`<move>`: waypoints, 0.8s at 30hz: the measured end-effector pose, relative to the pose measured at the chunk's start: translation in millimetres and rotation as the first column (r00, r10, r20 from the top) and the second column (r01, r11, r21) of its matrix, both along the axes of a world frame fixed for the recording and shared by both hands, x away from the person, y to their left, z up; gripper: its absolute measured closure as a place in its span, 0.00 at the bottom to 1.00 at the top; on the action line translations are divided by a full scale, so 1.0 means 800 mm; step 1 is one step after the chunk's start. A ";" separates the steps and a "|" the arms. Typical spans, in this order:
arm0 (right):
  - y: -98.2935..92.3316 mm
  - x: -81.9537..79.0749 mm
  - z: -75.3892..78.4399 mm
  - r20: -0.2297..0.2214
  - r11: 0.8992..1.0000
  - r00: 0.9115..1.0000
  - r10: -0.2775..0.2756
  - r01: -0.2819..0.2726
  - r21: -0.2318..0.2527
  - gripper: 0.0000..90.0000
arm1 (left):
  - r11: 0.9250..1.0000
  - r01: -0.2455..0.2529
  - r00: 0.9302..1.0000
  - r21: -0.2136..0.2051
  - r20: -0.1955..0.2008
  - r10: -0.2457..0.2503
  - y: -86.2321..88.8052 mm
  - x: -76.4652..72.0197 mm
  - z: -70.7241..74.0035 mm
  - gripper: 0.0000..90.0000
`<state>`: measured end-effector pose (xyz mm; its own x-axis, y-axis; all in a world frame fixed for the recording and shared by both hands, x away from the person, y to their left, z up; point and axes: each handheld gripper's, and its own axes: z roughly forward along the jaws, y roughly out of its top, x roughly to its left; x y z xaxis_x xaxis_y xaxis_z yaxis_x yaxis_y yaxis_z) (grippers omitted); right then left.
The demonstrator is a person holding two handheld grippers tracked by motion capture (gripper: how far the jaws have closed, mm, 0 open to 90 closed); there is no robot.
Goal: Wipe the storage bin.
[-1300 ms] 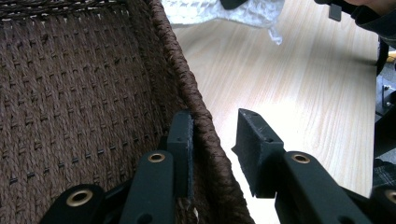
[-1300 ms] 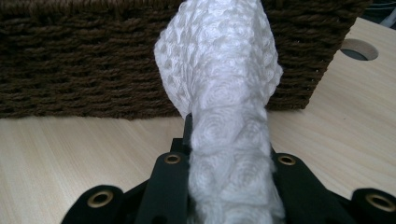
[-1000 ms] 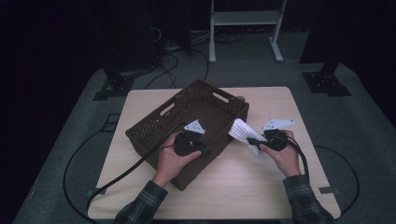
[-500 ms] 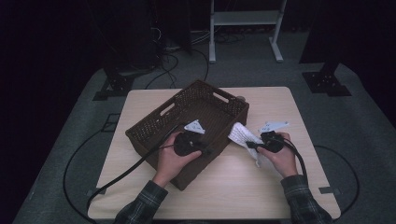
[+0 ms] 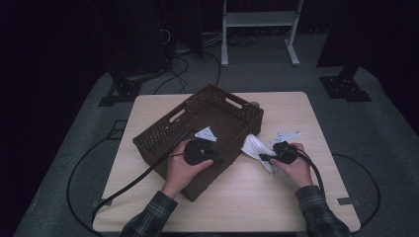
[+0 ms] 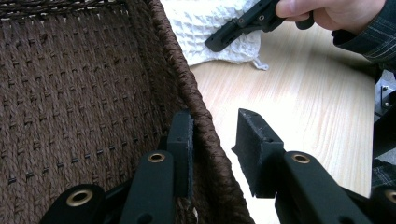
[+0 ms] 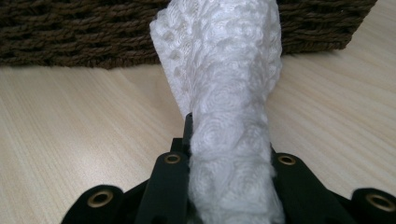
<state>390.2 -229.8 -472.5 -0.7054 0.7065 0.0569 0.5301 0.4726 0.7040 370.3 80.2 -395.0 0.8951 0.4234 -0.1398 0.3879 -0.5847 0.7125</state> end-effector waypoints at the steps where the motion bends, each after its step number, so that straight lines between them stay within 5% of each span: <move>1: 0.001 0.000 -0.001 -0.001 1.000 1.000 0.000 0.000 -0.009 0.84 | 1.000 0.000 1.000 0.000 0.000 0.000 0.000 0.000 0.000 0.74; 9: 0.000 -0.006 -0.002 -0.007 1.000 1.000 0.003 -0.003 -0.024 0.84 | 1.000 0.000 1.000 0.000 0.000 0.000 0.000 0.000 0.000 0.74; 24: -0.004 -0.022 0.039 0.084 0.997 0.996 0.011 -0.017 0.075 0.84 | 1.000 0.000 1.000 0.001 0.001 0.000 0.000 0.000 0.000 0.74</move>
<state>372.5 -233.1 -441.4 -0.7195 0.6927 0.0505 0.4621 0.4233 0.7793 370.2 80.1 -395.0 0.8953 0.4233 -0.1386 0.3870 -0.5852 0.7126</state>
